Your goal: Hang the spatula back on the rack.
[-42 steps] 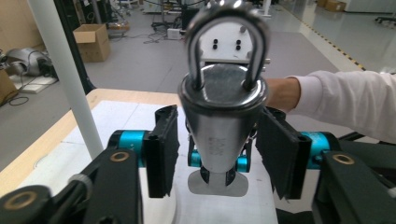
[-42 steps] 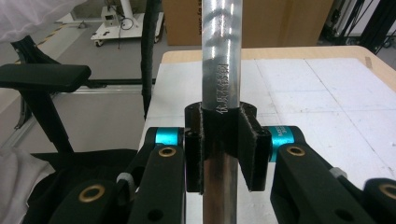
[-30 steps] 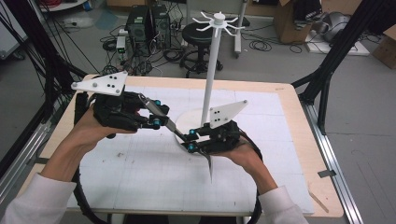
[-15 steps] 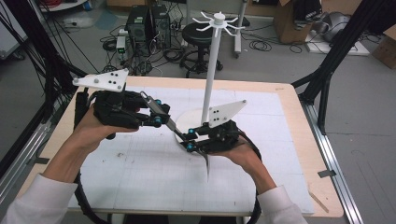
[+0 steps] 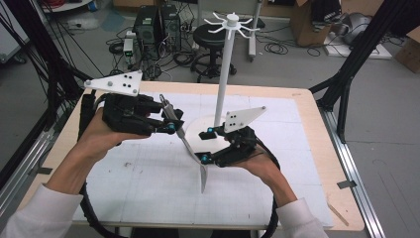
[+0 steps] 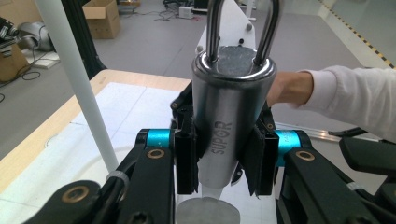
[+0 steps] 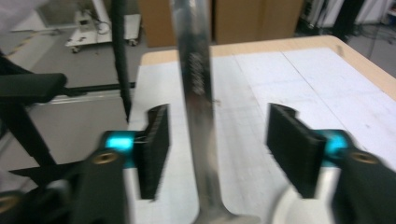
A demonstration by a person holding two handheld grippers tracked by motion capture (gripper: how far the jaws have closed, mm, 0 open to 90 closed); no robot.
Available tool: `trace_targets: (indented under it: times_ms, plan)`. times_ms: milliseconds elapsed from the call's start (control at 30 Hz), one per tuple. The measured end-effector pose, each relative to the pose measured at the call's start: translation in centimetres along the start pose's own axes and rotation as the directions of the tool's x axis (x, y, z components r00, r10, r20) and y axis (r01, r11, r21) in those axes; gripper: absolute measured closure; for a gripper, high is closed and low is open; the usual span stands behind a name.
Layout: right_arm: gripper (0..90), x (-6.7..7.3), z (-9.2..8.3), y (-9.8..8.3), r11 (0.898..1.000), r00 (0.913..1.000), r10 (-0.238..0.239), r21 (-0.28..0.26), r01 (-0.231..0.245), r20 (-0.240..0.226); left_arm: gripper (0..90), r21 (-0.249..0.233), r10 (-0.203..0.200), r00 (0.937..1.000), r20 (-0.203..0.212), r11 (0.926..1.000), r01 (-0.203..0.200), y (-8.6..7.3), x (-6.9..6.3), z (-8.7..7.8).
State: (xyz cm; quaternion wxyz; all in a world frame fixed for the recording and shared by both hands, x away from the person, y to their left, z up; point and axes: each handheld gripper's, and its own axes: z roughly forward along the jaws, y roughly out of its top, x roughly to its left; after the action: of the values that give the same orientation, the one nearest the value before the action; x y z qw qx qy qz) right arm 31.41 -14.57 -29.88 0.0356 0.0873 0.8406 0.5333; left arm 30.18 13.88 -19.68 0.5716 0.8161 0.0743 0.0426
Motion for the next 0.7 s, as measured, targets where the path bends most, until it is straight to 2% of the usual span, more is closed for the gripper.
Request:
trace_targets:
  times_ms: [33, 67, 100, 133, 267, 400, 533, 700]
  plan:
    - [14.1, 0.0, 0.0, -0.1, 1.000, 0.9996, 0.017, 0.006, -0.017, 0.024, 68.9, -0.001, 0.006, 1.0000, -0.002, 1.0000, -0.006, 0.1, 0.0, 0.0]
    - [10.9, -0.1, -0.1, -0.2, 0.999, 0.9989, 0.029, 0.012, -0.030, 0.035, 68.9, 0.004, 0.010, 0.9999, -0.009, 0.9999, -0.010, 0.1, 0.1, 0.0]
    - [8.2, -0.1, -0.1, -0.3, 1.000, 0.9988, 0.025, 0.016, -0.025, 0.041, 68.9, 0.004, 0.006, 0.9999, -0.011, 1.0000, -0.006, 0.2, 0.0, 0.0]
    - [0.8, 0.0, -0.1, -0.4, 1.000, 0.9987, 0.015, 0.017, -0.015, 0.050, 68.9, 0.008, 0.011, 0.9999, -0.010, 0.9999, -0.011, 0.3, 0.1, 0.0]
    - [0.4, 0.0, -0.4, -0.7, 1.000, 0.9982, -0.001, 0.021, -0.001, 0.060, 68.9, 0.011, -0.001, 0.9997, -0.024, 0.9999, 0.001, 0.6, 0.2, -0.2]
    - [0.4, -0.1, -1.3, -1.4, 1.000, 0.9969, 0.023, 0.014, -0.025, 0.074, 68.9, 0.016, -0.010, 0.9984, -0.055, 0.9998, 0.011, 1.1, 0.3, -0.6]
    - [0.3, -0.1, -2.2, -2.4, 0.999, 0.9940, 0.027, 0.019, -0.030, 0.106, 68.8, 0.029, -0.012, 0.9969, -0.078, 0.9995, 0.014, 1.6, 0.5, -0.7]
    - [0.4, -0.3, -3.1, -3.9, 0.999, 0.9913, 0.052, -0.007, -0.051, 0.121, 68.8, 0.054, -0.010, 0.9945, -0.104, 0.9984, 0.016, 2.2, 0.9, -0.5]
